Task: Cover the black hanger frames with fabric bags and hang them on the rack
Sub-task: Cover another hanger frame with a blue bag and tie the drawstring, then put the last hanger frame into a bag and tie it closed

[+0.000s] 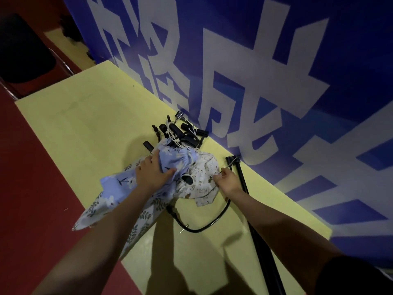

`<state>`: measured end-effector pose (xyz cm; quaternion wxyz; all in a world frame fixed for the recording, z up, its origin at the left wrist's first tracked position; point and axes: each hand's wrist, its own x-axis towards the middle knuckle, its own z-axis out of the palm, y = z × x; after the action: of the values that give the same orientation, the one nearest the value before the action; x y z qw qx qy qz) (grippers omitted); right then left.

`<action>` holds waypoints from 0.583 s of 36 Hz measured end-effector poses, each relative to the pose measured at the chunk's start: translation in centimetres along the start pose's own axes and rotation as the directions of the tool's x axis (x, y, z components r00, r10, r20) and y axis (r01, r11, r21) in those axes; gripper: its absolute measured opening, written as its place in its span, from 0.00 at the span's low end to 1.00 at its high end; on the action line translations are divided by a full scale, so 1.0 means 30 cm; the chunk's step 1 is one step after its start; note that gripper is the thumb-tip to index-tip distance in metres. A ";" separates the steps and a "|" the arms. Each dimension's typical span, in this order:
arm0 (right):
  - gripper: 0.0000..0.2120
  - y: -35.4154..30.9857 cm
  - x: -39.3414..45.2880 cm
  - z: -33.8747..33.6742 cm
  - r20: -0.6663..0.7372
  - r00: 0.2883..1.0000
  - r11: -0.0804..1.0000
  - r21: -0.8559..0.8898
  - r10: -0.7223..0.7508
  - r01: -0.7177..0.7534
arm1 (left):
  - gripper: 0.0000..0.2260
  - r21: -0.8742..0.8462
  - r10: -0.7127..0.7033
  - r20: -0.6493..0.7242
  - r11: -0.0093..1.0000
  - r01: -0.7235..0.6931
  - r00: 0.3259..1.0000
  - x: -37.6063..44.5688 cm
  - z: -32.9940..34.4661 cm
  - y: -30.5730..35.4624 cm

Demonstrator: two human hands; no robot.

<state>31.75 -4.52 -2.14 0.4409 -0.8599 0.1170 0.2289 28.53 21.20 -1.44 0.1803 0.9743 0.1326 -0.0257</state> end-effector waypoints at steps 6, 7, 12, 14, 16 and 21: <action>0.34 -0.009 0.046 0.088 0.154 0.983 0.993 -0.071 0.104 -0.094 | 0.55 0.117 0.052 0.032 0.992 -0.056 0.998 -0.035 0.024 -0.009; 0.31 -0.011 0.052 0.097 0.176 0.978 0.988 -0.128 0.113 -0.091 | 0.53 0.132 0.084 0.050 0.987 -0.090 0.995 -0.040 0.031 -0.016; 0.15 -0.046 0.088 0.089 0.232 0.970 0.997 -0.032 0.073 -0.068 | 0.47 0.267 0.212 0.073 0.937 -0.224 0.975 -0.054 0.044 -0.045; 0.06 -0.073 0.096 0.058 0.256 0.967 0.999 0.050 0.006 -0.019 | 0.47 0.298 0.185 0.073 0.934 -0.198 0.980 -0.053 0.043 -0.042; 0.15 -0.112 0.084 0.017 0.263 0.963 0.997 0.074 -0.055 0.037 | 0.46 0.289 0.139 0.081 0.944 -0.157 0.987 -0.043 0.040 -0.037; 0.10 -0.196 0.041 -0.065 0.227 0.954 0.924 0.369 -0.196 0.102 | 0.42 0.194 0.075 0.080 0.977 -0.089 0.994 -0.025 0.009 -0.031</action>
<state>35.75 -2.68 2.39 0.6159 -0.7356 0.0310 0.2803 27.57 21.76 -1.94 0.0884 0.9904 0.0824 -0.0666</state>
